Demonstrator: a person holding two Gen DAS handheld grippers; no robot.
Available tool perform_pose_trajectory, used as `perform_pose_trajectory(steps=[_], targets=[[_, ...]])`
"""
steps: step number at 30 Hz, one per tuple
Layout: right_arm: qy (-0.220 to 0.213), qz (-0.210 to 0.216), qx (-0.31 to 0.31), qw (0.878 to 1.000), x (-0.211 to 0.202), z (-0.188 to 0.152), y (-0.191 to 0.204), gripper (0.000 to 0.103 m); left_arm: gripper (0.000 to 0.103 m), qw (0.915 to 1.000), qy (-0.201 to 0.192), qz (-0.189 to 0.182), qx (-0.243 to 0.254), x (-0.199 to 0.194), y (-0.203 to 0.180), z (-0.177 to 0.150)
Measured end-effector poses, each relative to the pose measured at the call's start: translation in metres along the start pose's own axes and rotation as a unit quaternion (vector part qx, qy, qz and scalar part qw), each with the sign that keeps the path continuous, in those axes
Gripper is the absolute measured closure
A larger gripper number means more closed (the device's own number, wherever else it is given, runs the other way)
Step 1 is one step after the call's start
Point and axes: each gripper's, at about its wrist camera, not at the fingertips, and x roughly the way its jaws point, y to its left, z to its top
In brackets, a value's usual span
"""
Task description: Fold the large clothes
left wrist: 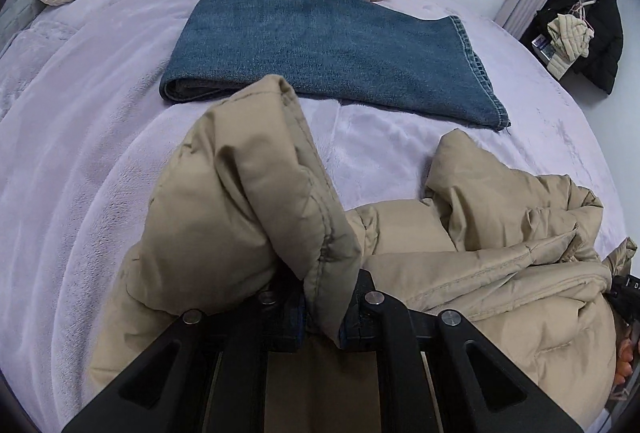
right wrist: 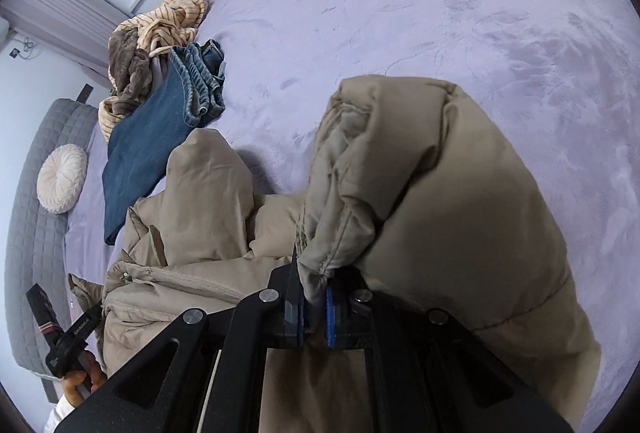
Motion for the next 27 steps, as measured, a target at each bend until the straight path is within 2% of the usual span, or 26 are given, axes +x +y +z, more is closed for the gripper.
perform_pose_trajectory(steps=[4,6,8,9,10,11,13,14,15,16,17,19,21,26,27], targets=[[0.001,0.009,0.005,1.000,0.000,0.000,-0.005,0.095,0.087,1.0000,0.000,-0.001,0.008,-0.008,-0.001,0.000],[0.007,0.012,0.009,1.000,-0.007,0.002,-0.004,0.091,0.073,0.9996,-0.007,0.002,0.026,-0.020,-0.004,0.000],[0.010,0.015,0.007,1.000,-0.016,0.004,-0.001,0.077,0.015,0.9988,-0.029,0.008,0.039,-0.038,-0.005,-0.002],[0.008,0.017,0.004,1.000,-0.023,0.004,0.002,0.070,0.008,0.9972,-0.056,0.022,0.044,-0.052,-0.005,-0.004],[0.005,0.019,0.000,1.000,-0.031,0.004,0.004,0.047,0.007,0.9957,-0.074,0.027,0.048,-0.063,-0.005,-0.005],[-0.003,0.021,-0.005,1.000,-0.039,0.003,0.008,0.030,0.007,0.9951,-0.080,0.026,0.052,-0.070,-0.005,-0.005],[-0.028,0.021,-0.022,0.999,-0.059,-0.002,0.017,0.029,0.007,0.9952,-0.083,0.012,0.050,-0.082,-0.005,-0.005],[-0.027,0.023,-0.038,0.999,-0.064,-0.005,0.023,0.036,0.008,0.9954,-0.082,-0.002,0.050,-0.086,-0.006,-0.006],[-0.022,0.026,-0.062,0.997,-0.066,-0.010,0.032,0.047,0.012,0.9953,-0.076,-0.024,0.054,-0.087,-0.009,-0.007],[-0.014,0.024,-0.083,0.996,-0.064,-0.014,0.040,0.074,0.029,0.9949,-0.067,-0.042,0.063,-0.084,-0.014,-0.010],[0.000,0.017,-0.110,0.994,-0.057,-0.020,0.050,0.082,0.037,0.9946,-0.056,-0.049,0.073,-0.078,-0.020,-0.011],[0.020,0.009,-0.146,0.989,-0.039,-0.030,0.063,0.084,0.037,0.9937,-0.043,-0.041,0.095,-0.060,-0.035,-0.018],[0.034,-0.009,-0.156,0.987,-0.017,-0.036,0.063,0.085,0.037,0.9940,-0.029,-0.029,0.101,-0.035,-0.045,-0.023],[0.019,-0.041,-0.147,0.988,0.018,-0.024,0.048,0.101,0.037,0.9966,-0.024,0.004,0.079,0.007,-0.040,-0.014],[0.019,-0.042,-0.145,0.988,0.019,-0.019,0.045,0.102,0.037,0.9969,-0.025,0.005,0.074,0.008,-0.037,-0.009]])
